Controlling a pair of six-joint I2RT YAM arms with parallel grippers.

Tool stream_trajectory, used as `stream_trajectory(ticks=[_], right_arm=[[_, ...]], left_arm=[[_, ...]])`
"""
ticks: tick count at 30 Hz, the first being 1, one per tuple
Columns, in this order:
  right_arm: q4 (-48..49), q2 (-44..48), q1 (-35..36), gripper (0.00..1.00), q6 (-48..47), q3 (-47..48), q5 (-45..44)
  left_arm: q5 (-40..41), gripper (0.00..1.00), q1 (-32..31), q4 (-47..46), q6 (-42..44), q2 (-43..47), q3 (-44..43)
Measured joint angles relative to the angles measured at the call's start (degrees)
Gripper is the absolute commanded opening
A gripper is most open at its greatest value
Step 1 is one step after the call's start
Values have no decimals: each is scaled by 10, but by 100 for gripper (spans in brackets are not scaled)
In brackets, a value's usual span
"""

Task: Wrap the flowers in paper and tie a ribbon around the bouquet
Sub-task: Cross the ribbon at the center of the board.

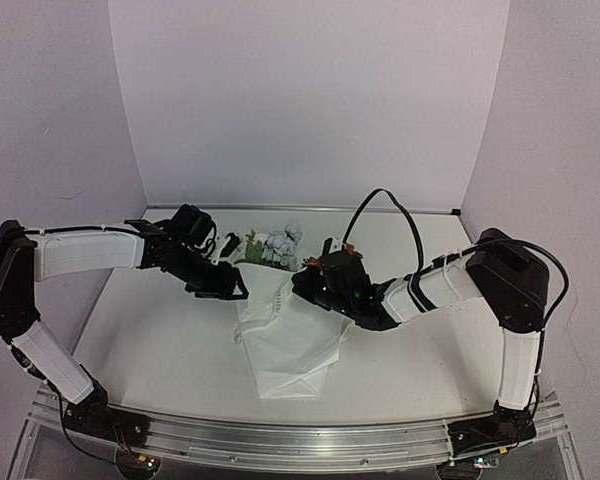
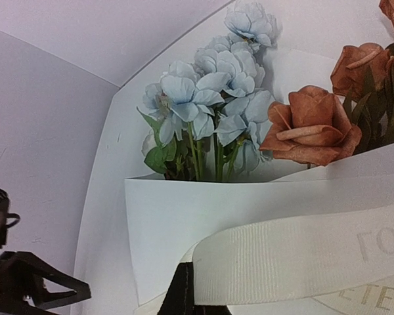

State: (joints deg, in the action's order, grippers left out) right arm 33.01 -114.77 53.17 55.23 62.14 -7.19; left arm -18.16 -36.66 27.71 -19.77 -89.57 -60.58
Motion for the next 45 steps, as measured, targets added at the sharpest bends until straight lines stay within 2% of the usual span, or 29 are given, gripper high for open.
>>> stream_trajectory(ticks=[7,18,27,34,42,45], right_arm=[[3,-14,0,0,9,12,19],[3,-15,0,0,19,13,28],[4,-25,0,0,21,20,35],[4,-25,0,0,21,20,36],[2,-25,0,2,26,20,44],[-22,-24,0,16,39,20,58]], left_arm=[[-5,61,5,6,-25,-20,31],[-34,50,8,-21,-31,-62,31],[-52,29,9,-31,-37,-78,31],[-57,2,9,-38,-41,-80,31],[-20,0,10,-34,-42,-68,31],[6,0,14,-31,-43,-42,30]])
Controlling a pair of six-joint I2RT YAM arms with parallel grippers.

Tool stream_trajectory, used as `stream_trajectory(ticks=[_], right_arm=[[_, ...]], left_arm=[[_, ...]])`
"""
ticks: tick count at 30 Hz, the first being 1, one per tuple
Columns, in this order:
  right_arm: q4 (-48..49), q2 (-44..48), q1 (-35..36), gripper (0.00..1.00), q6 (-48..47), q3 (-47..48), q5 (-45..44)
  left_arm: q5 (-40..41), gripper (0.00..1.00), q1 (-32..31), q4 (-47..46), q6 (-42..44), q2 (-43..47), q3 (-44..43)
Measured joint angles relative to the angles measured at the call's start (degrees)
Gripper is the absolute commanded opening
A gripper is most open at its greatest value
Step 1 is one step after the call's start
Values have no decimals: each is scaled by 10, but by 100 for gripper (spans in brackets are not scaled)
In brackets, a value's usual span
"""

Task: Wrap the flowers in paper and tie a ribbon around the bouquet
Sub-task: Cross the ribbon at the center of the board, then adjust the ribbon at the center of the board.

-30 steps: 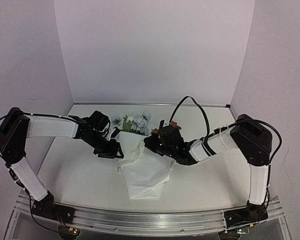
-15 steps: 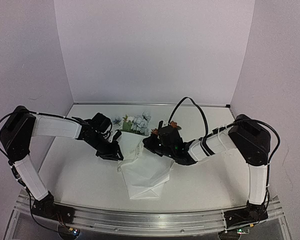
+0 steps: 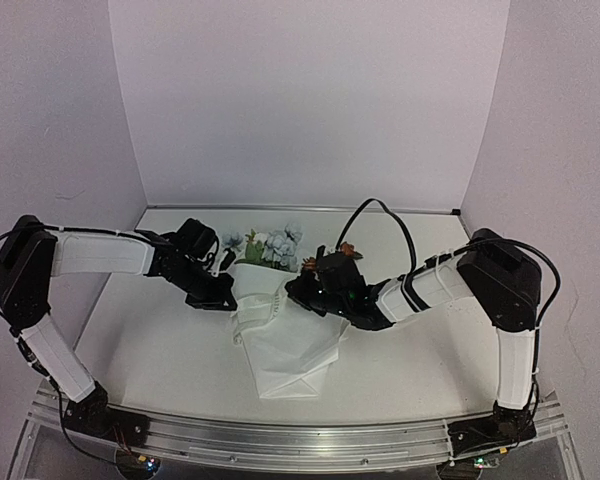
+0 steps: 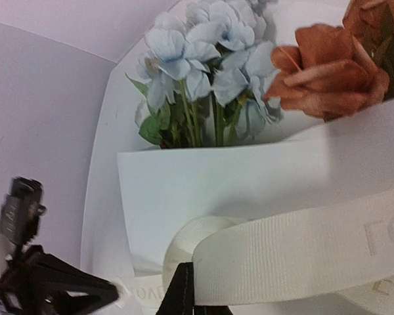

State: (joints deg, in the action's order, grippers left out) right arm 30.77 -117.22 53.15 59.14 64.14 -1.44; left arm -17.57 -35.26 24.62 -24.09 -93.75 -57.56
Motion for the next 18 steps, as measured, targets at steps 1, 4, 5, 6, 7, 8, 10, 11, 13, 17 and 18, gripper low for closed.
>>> stream_trajectory(ticks=[1,4,5,6,7,8,10,11,13,17,18], right_arm=[[-13,2,0,21,7,0,6],[-58,19,0,31,19,-6,24],[-73,31,0,34,23,-11,29],[-87,43,0,37,26,-16,32],[-101,57,0,39,27,-20,36],[-117,73,0,40,27,-24,40],[-146,100,0,42,27,-27,47],[-160,114,0,43,26,-28,52],[-184,138,0,45,25,-33,62],[-232,193,0,57,0,-67,76],[-246,208,0,59,-16,-80,76]], left_arm=[[9,0,2,0,0,10,-1],[32,0,8,0,0,38,-2],[39,0,10,0,0,44,-4],[44,0,12,0,0,48,-5],[49,0,13,1,0,49,-8],[56,0,15,2,0,50,-11],[66,0,17,5,0,51,-14],[72,0,18,6,0,51,-14],[81,0,20,10,0,52,-14],[98,0,22,10,0,62,-14],[102,0,23,10,0,65,-14]])
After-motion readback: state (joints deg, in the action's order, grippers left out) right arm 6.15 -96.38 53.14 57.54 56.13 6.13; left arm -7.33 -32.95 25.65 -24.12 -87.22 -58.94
